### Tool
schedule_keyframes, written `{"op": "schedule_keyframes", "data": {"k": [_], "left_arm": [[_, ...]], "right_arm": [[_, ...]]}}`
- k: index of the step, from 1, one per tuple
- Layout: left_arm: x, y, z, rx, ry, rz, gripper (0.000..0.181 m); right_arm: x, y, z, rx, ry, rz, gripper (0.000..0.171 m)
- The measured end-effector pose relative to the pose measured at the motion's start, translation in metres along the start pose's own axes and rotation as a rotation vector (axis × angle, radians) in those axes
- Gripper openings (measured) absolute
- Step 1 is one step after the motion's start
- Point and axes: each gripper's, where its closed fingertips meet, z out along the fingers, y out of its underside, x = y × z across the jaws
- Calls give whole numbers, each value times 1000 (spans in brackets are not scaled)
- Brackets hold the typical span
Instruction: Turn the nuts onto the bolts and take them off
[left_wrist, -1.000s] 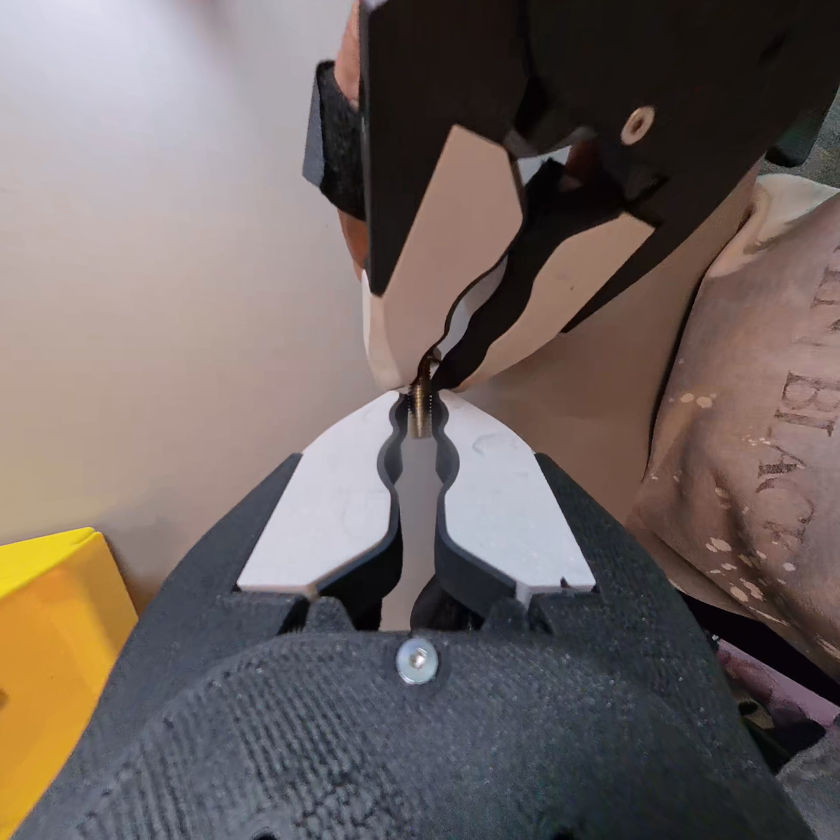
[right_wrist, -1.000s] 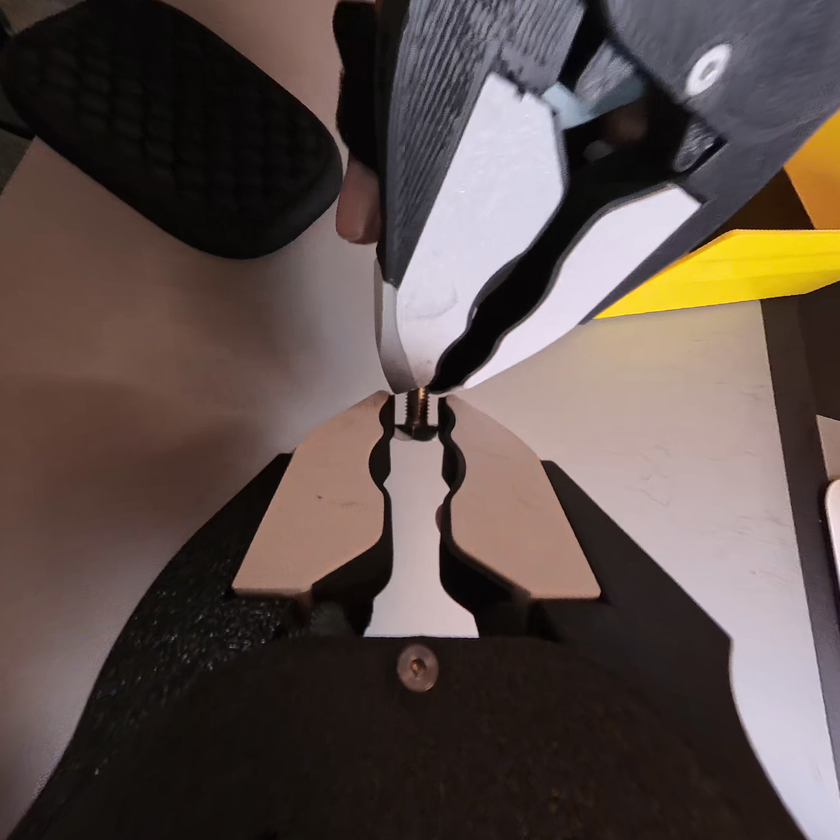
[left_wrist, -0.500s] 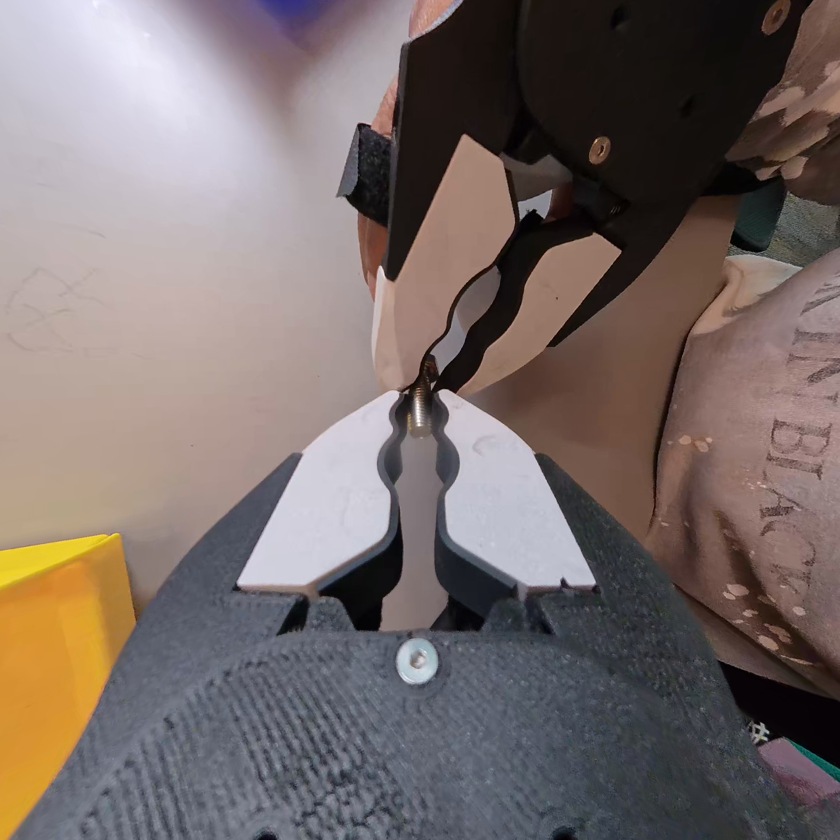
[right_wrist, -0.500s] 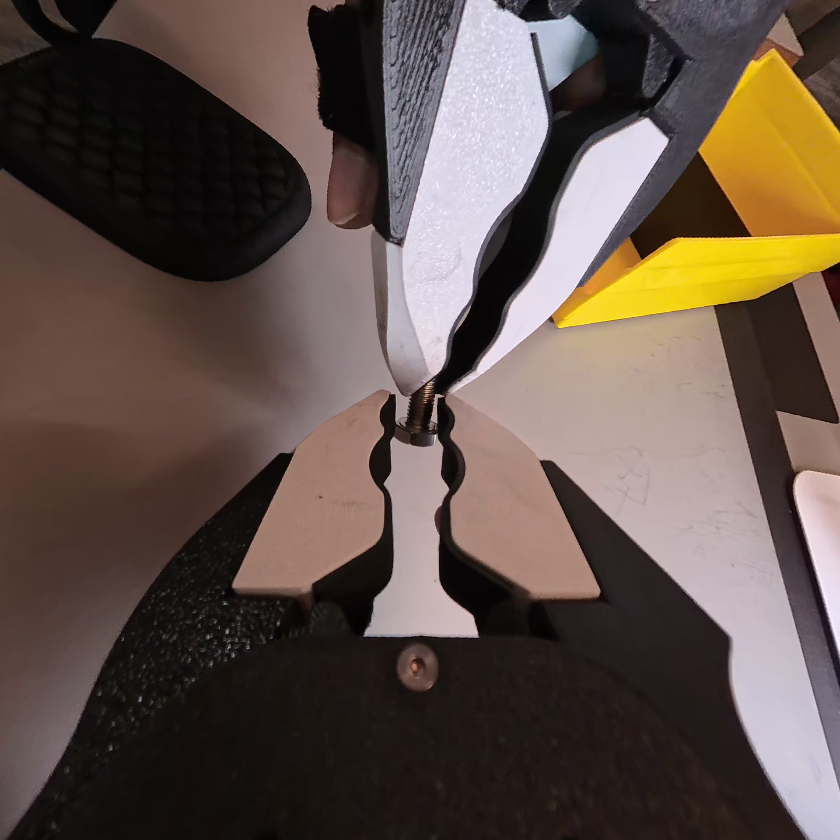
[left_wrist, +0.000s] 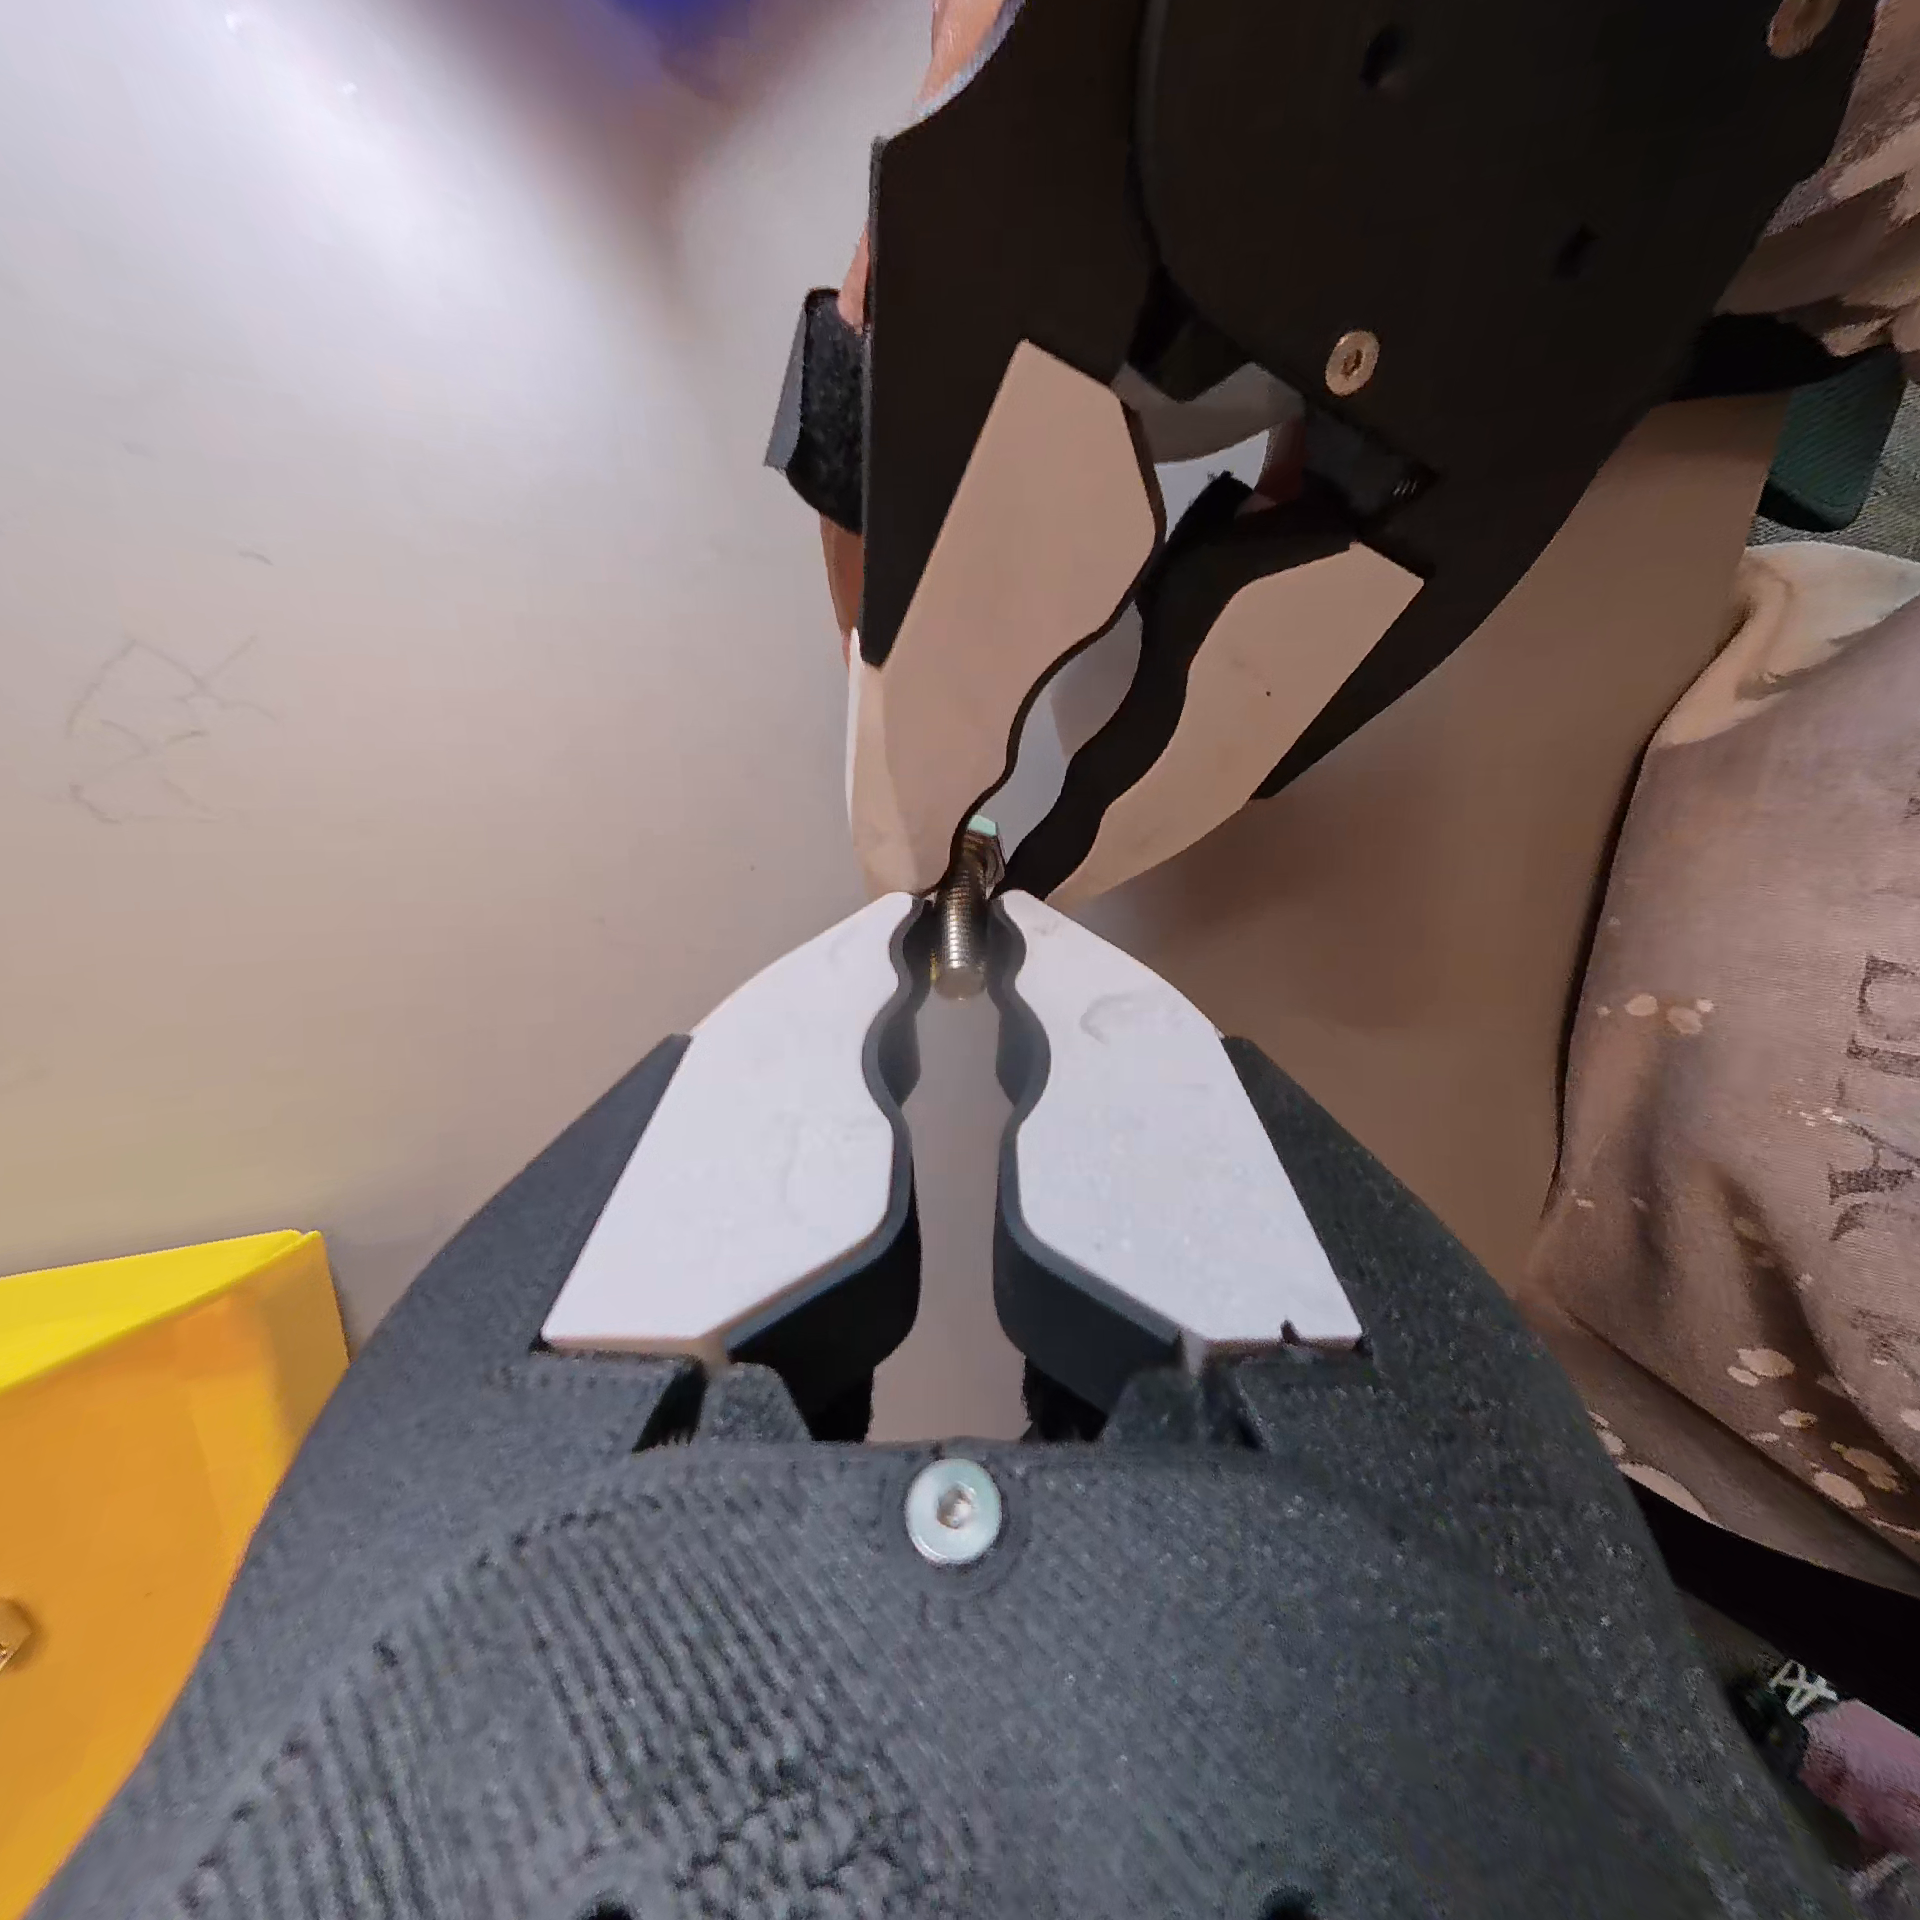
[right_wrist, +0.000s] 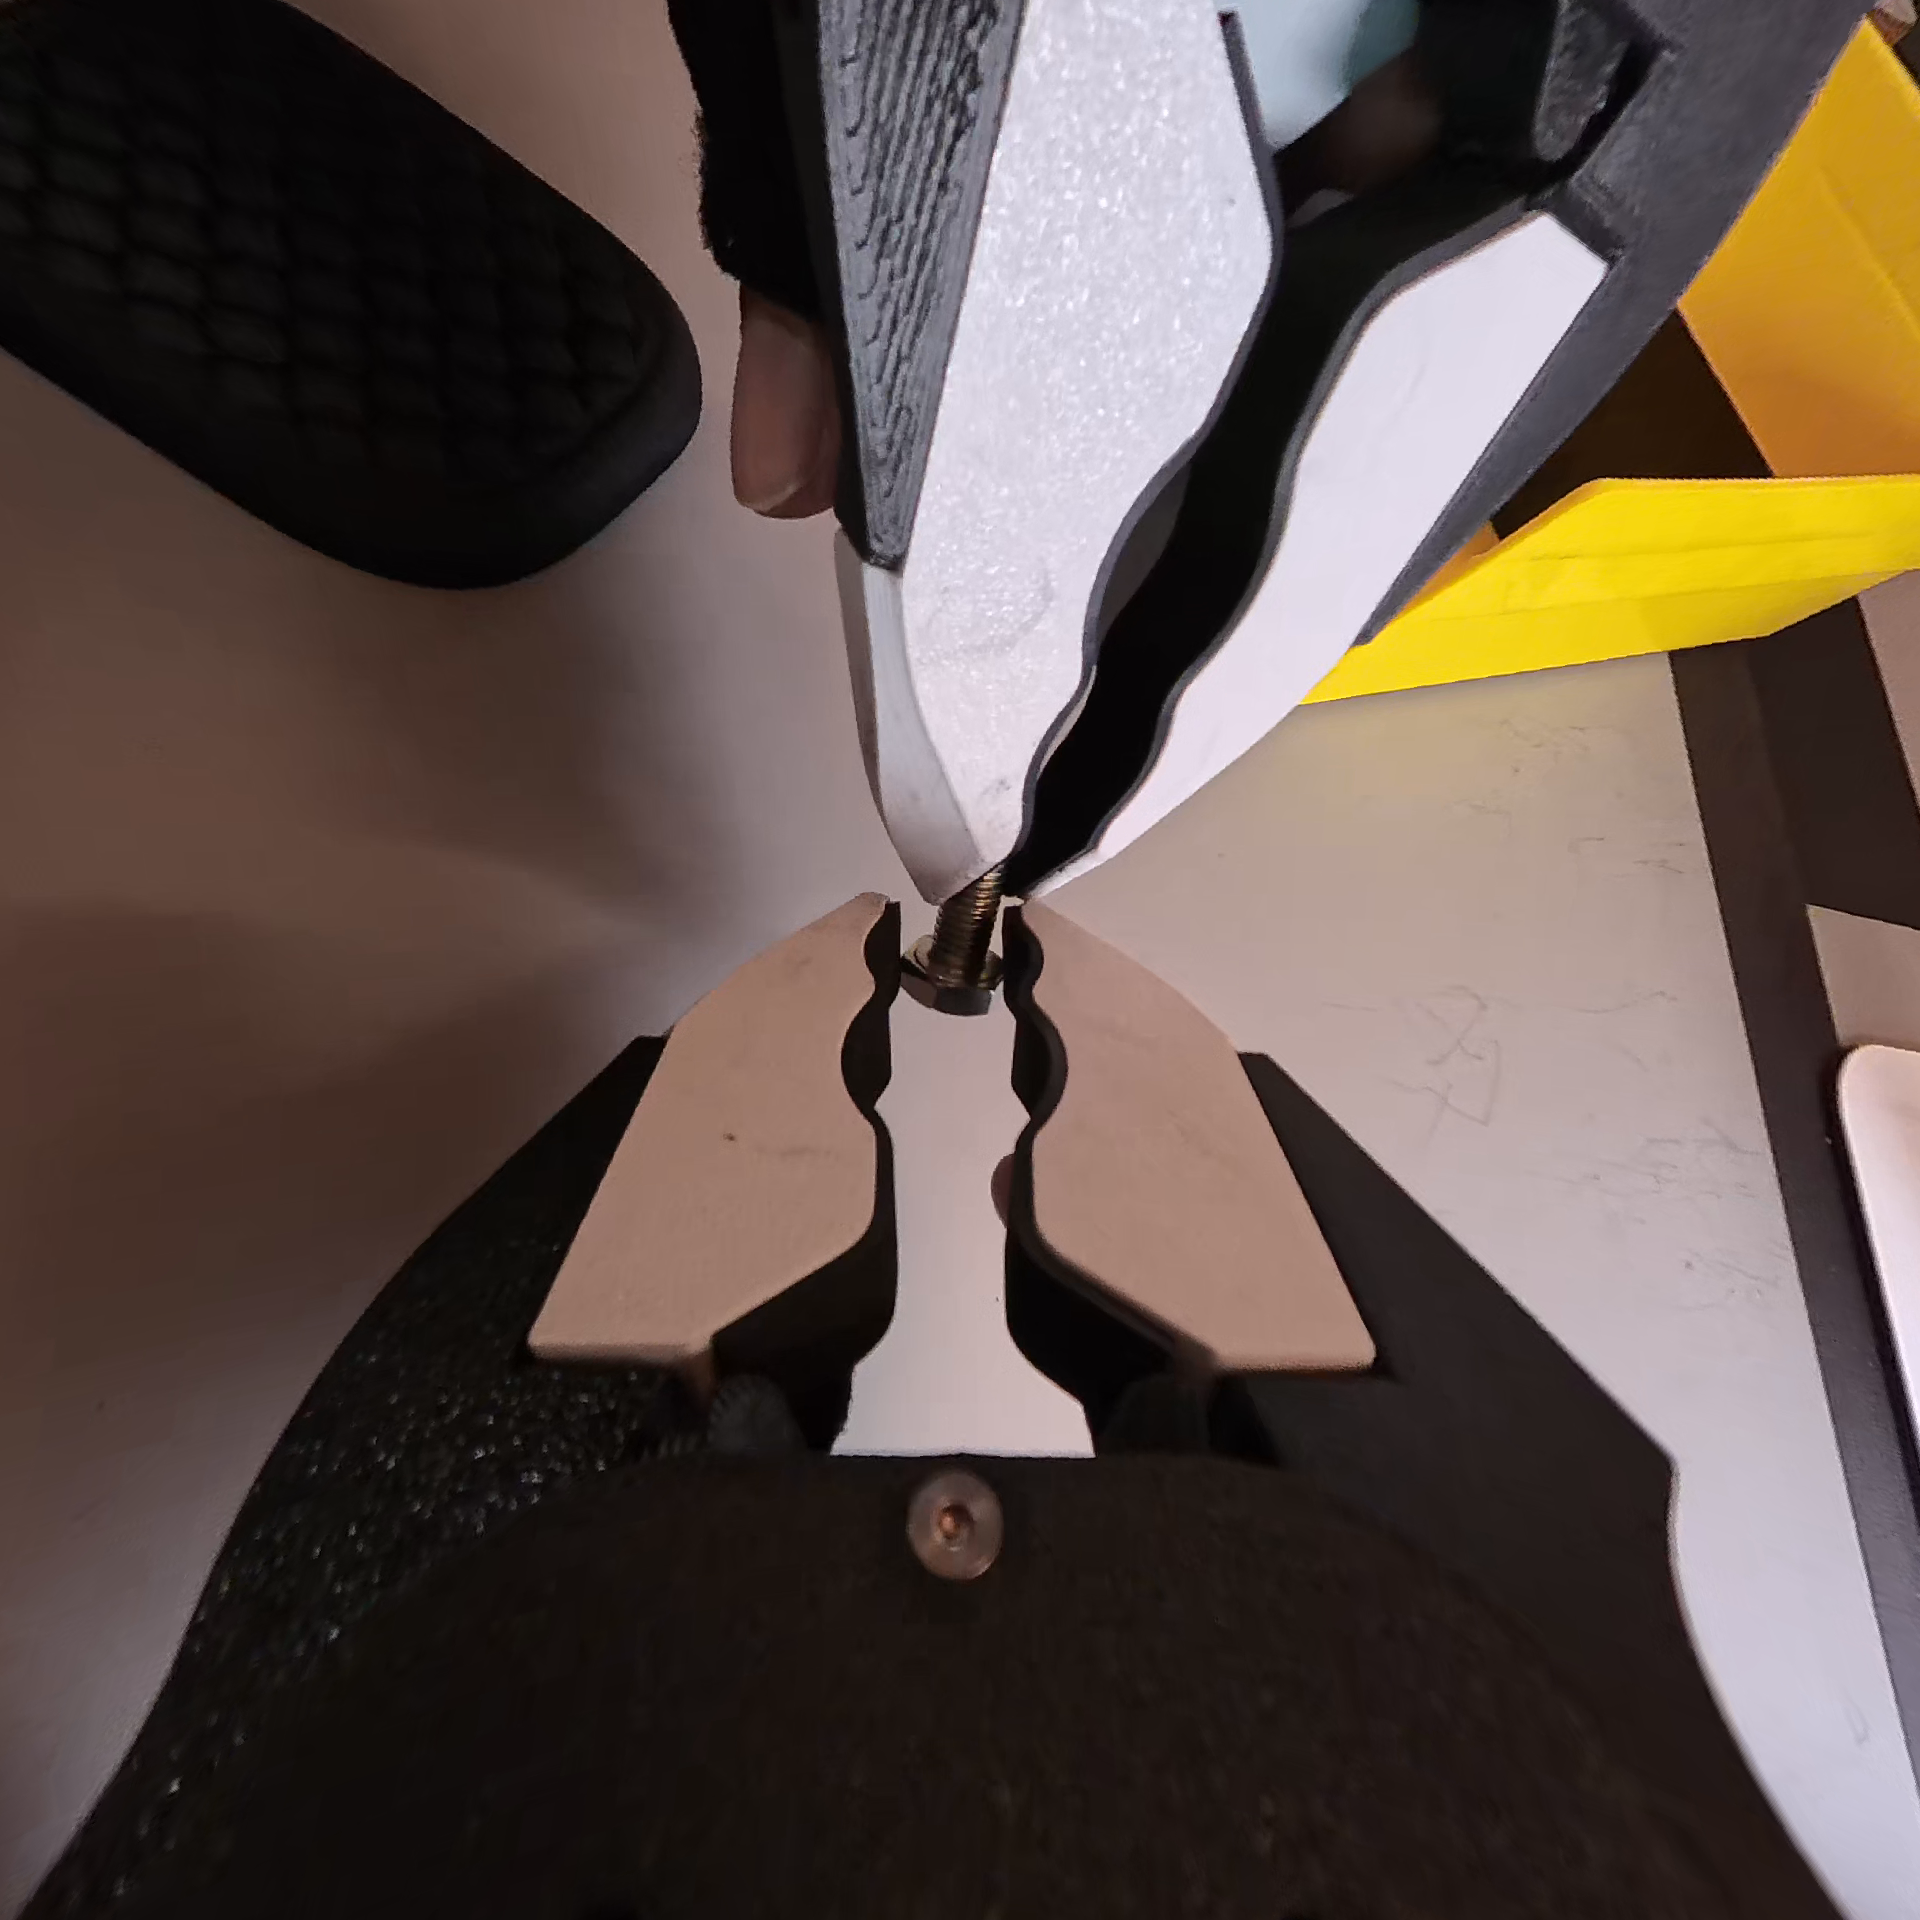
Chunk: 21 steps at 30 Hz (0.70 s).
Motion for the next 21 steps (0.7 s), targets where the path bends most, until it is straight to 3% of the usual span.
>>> {"op": "schedule_keyframes", "data": {"k": [4,13,18,21], "left_arm": [[-6,-13,-12,117,-19,26,11],[5,-61,-85,732,1,171,19],[13,-67,-69,755,13,230,20],[14,-70,-63,737,-10,257,0]], "right_arm": [[11,-7,-6,92,26,48,16],[30,-40,-50,570,-76,282,15],[30,-48,-57,611,-68,275,14],[29,-50,-55,609,-67,272,14]]}}
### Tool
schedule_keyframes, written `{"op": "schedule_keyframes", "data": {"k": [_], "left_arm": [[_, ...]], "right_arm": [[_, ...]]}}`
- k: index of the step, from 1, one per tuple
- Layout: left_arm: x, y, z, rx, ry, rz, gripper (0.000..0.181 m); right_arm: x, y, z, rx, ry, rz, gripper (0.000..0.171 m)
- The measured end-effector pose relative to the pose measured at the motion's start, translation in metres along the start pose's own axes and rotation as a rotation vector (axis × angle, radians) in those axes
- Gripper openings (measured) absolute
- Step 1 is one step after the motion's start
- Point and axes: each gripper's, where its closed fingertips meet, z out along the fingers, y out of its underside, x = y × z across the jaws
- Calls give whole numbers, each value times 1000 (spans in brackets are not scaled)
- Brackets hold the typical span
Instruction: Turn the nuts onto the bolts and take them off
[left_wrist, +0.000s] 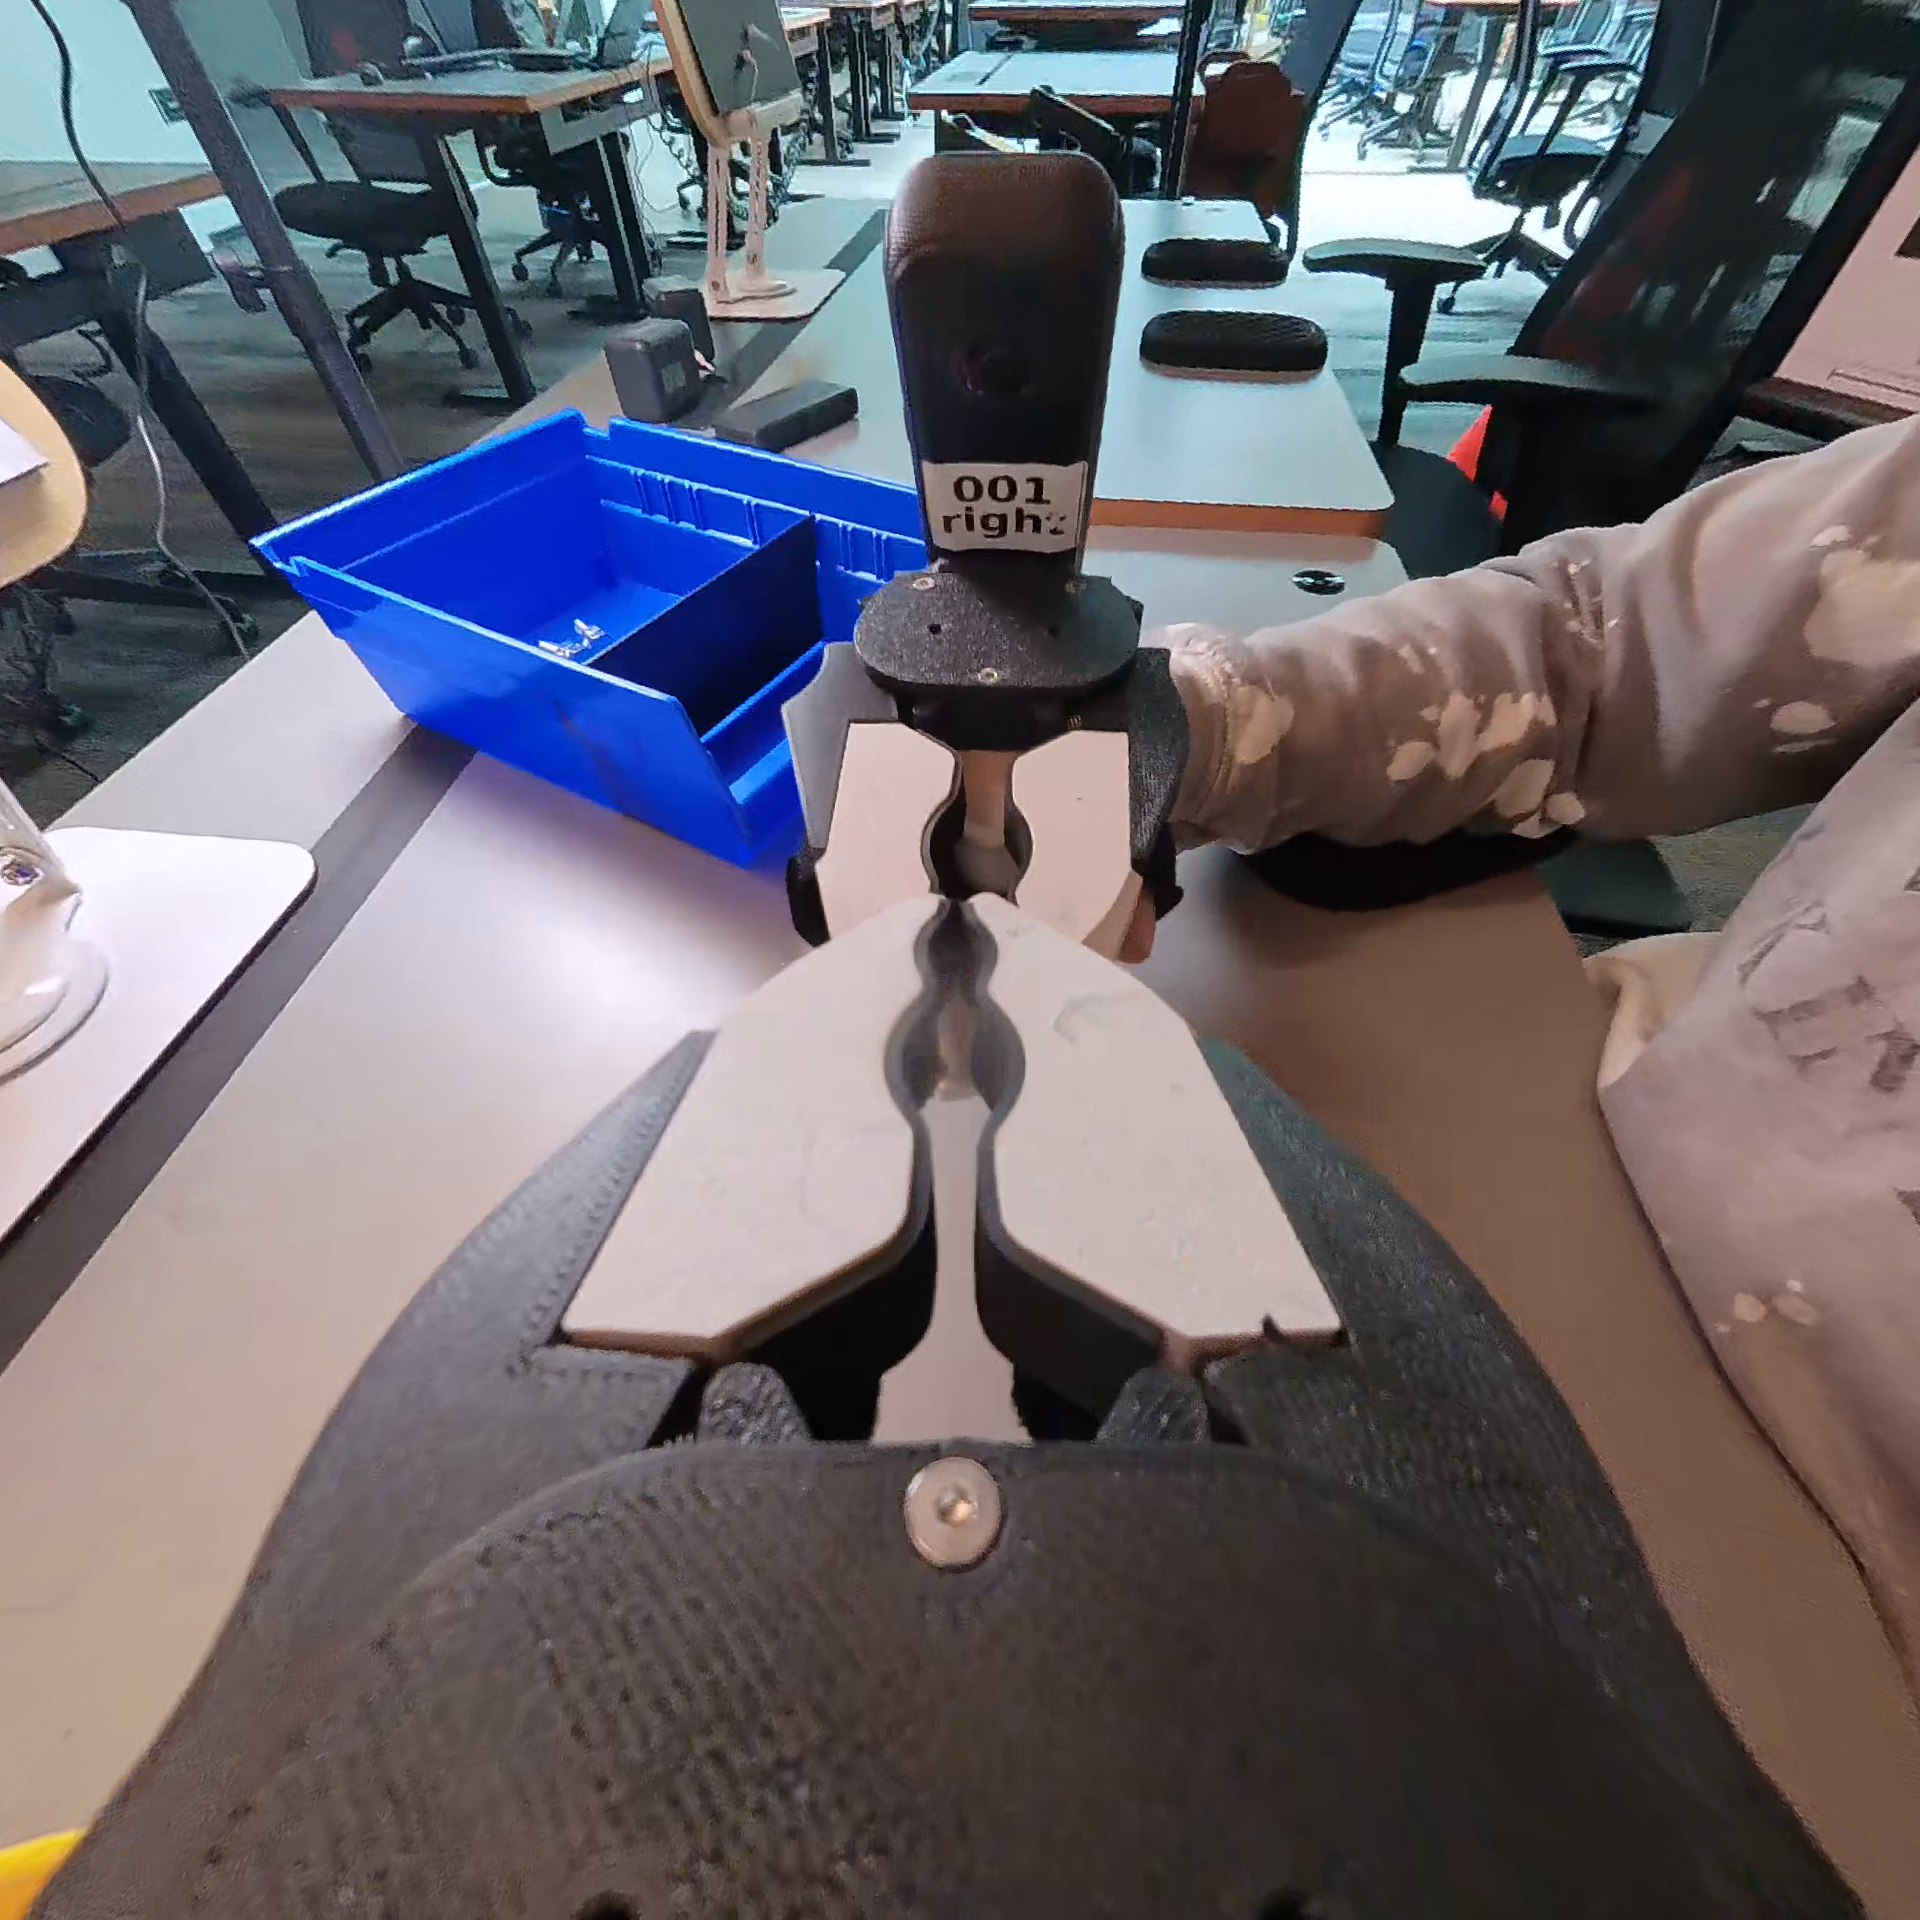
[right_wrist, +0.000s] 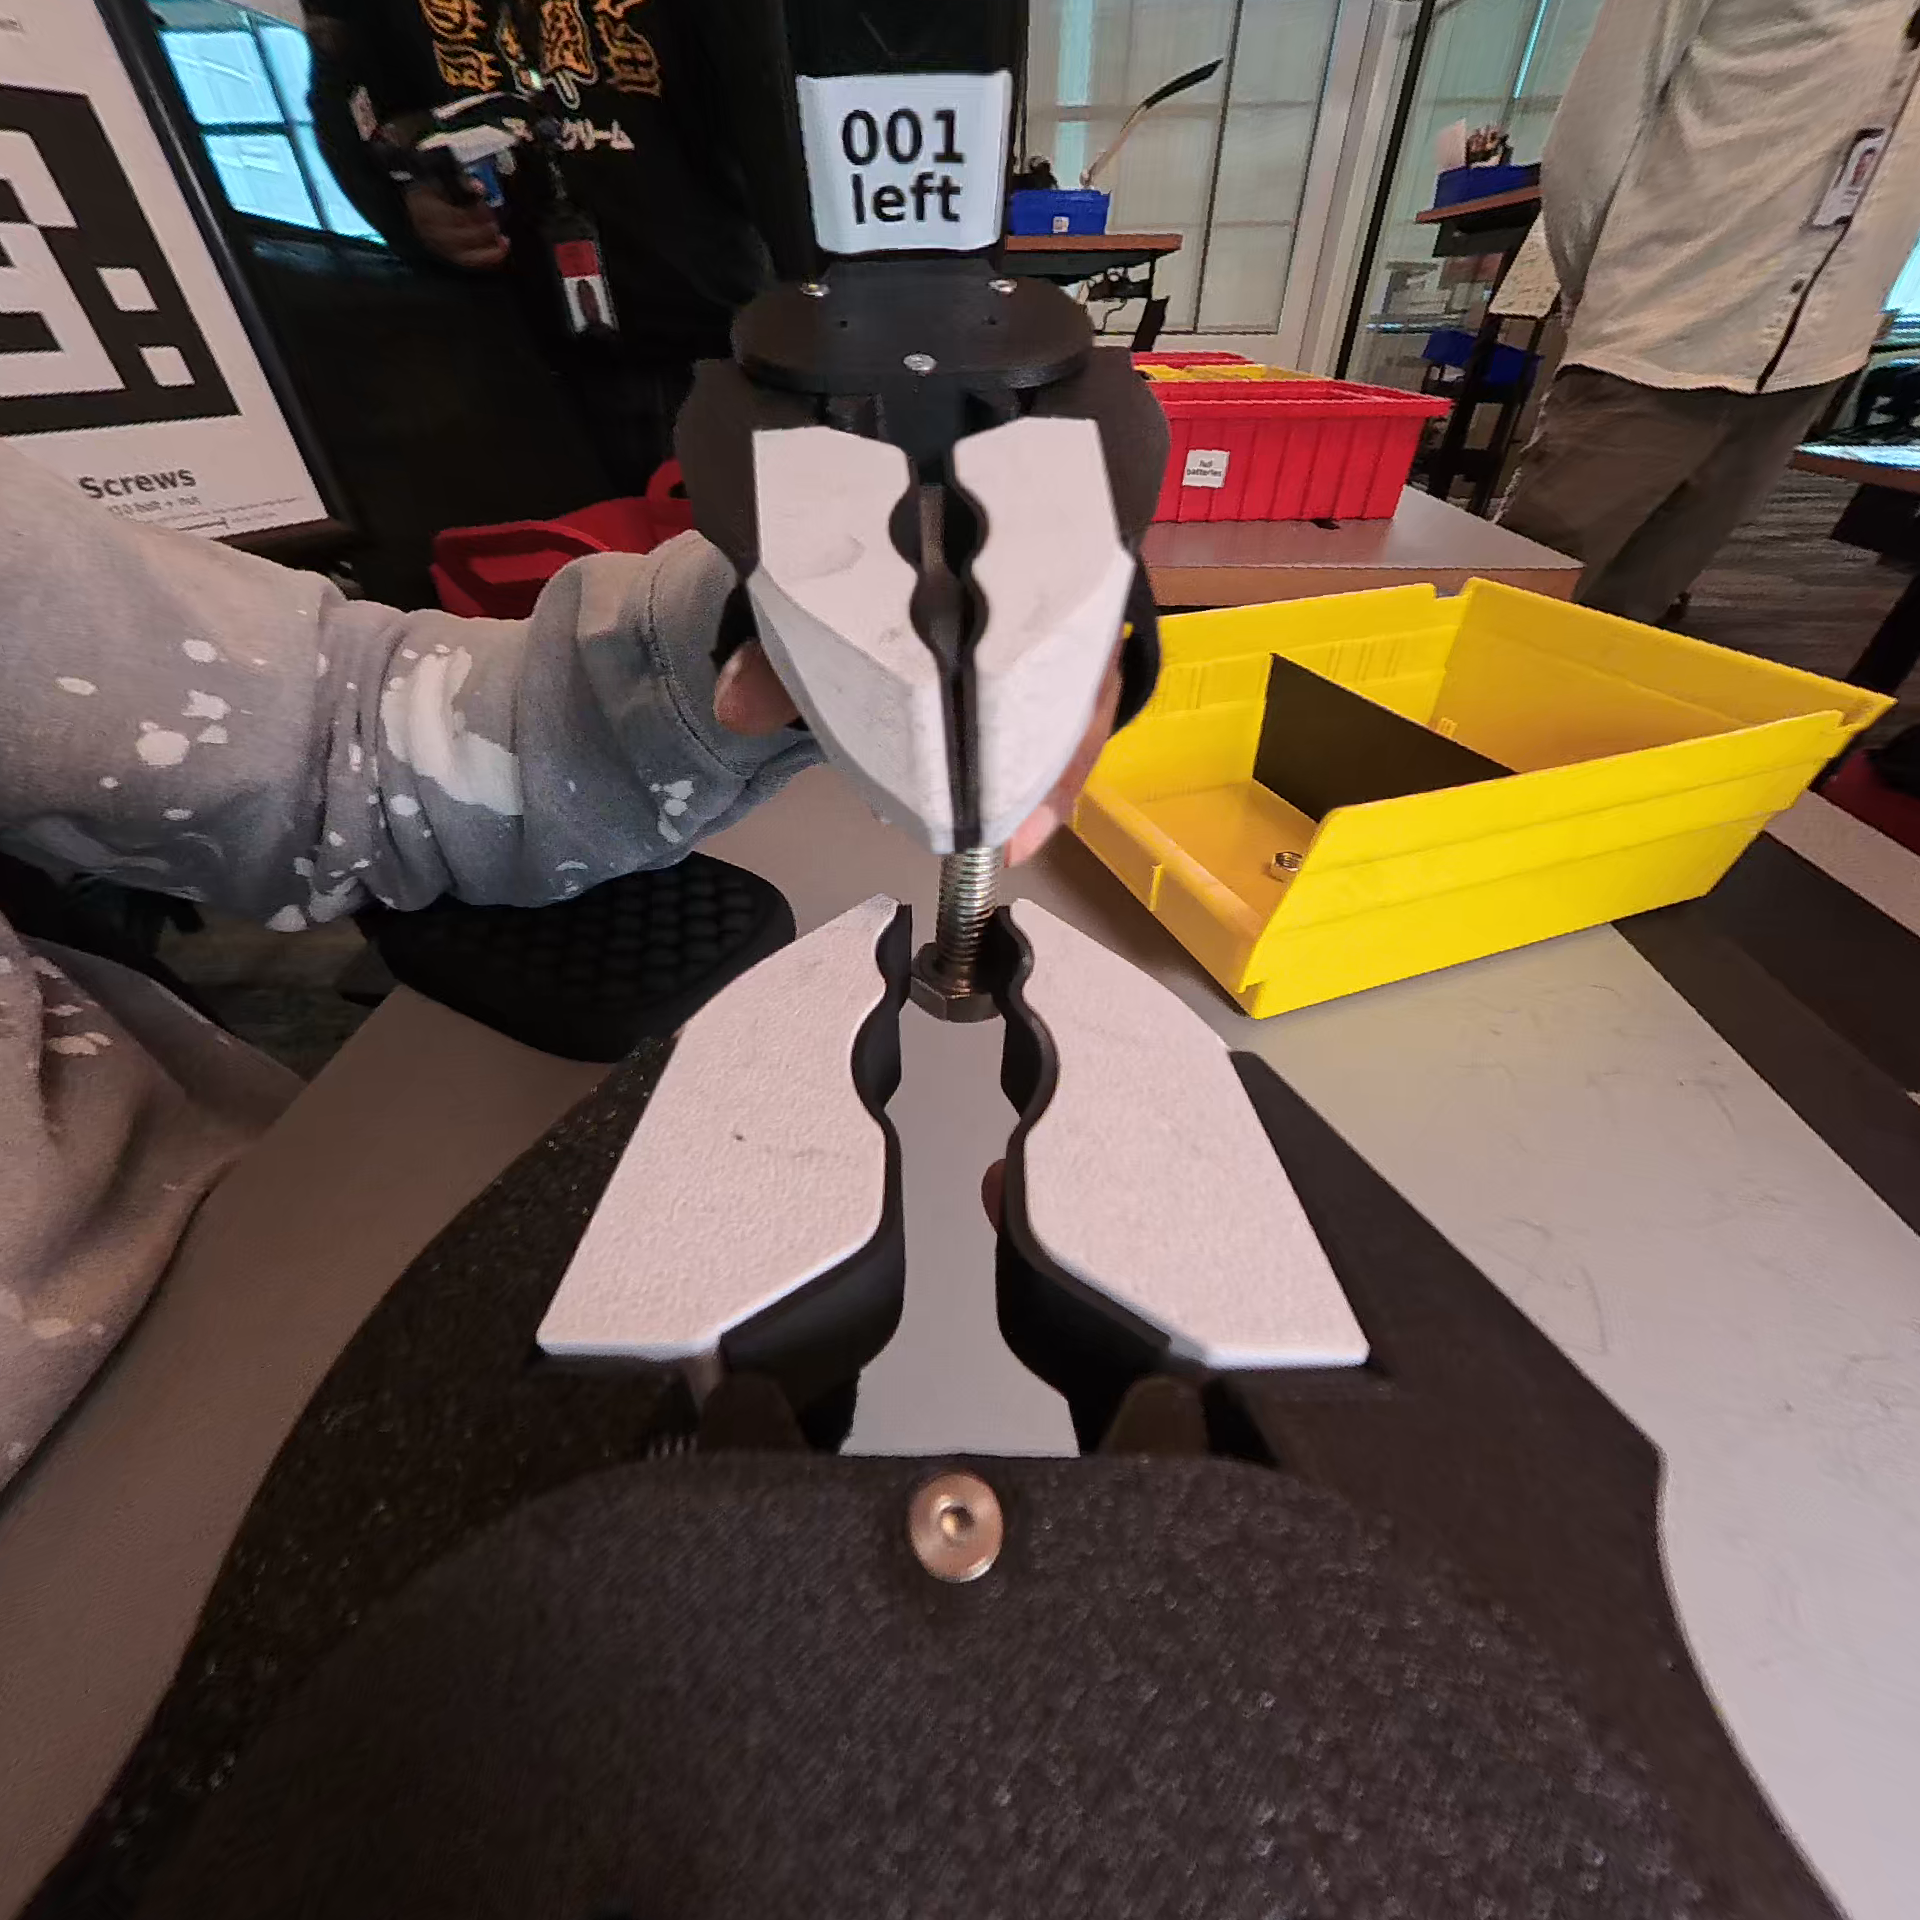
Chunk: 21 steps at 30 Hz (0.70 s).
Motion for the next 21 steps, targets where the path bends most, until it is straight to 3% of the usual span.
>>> {"op": "schedule_keyframes", "data": {"k": [6,8,15,21], "left_arm": [[-4,-10,-13,37,-39,26,0],[-5,-8,-15,31,-44,21,0],[-19,9,-20,17,-94,-29,0],[-25,28,-10,-21,-95,-59,0]], "right_arm": [[4,1,2,9,27,1,14],[6,2,2,21,32,7,0],[21,10,-5,-26,96,14,0],[47,2,-34,-71,221,2,5]]}}
